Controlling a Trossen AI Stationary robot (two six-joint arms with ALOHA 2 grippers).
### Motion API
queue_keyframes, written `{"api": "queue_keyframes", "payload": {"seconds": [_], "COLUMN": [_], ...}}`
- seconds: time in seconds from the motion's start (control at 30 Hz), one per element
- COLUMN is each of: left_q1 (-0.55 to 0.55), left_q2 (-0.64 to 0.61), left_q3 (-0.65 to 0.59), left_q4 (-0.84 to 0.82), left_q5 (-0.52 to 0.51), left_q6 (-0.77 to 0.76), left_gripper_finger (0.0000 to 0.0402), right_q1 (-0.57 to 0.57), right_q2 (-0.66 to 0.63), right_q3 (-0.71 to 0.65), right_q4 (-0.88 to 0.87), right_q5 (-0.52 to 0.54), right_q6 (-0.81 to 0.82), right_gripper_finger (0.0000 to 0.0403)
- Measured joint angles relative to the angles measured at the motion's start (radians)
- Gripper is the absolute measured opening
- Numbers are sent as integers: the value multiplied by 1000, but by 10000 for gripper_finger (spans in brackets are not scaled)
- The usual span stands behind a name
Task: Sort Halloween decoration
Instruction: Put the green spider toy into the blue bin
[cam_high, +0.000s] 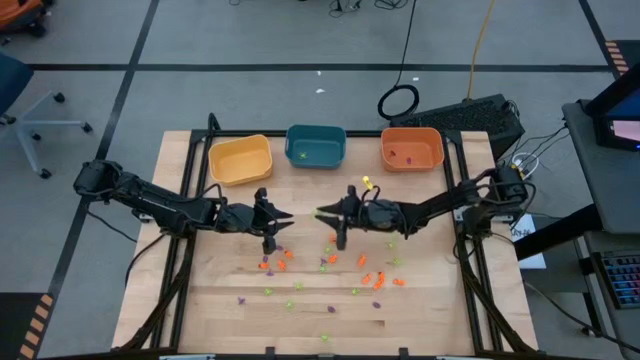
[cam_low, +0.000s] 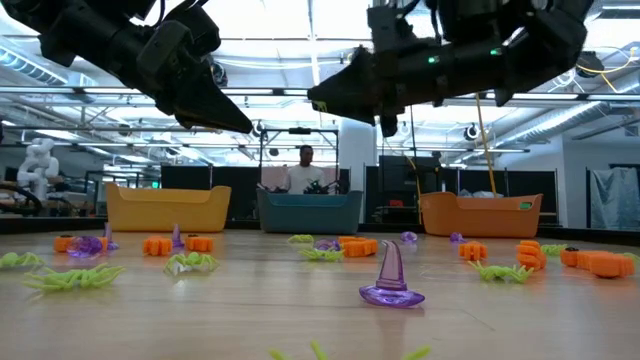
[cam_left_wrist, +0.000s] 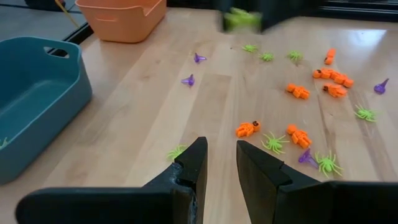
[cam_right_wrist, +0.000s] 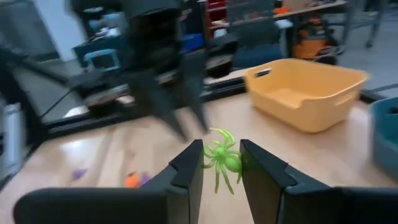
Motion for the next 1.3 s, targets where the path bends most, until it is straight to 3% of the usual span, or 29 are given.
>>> {"api": "queue_keyframes", "payload": {"seconds": [0.23, 0.47, 0.57, 0.93, 1.3], "left_q1": [0, 0, 0, 0, 0], "left_q2": [0, 0, 0, 0, 0], "left_q3": [0, 0, 0, 0, 0], "left_q4": [0, -1, -6, -8, -8], "left_q5": [0, 0, 0, 0, 0], "left_q6": [0, 0, 0, 0, 0], "left_gripper_finger": [88, 88, 88, 88, 88], "right_q1": [-105, -216, -267, -462, -544], "right_q2": [0, 0, 0, 4, 113], "right_q3": [111, 354, 433, 504, 505], "right_q4": [-156, -632, -754, -796, -800], "right_q5": [-2, -2, -2, -11, -163], "right_q6": [-54, -151, -188, -240, -192], "right_gripper_finger": [86, 86, 86, 86, 86]}}
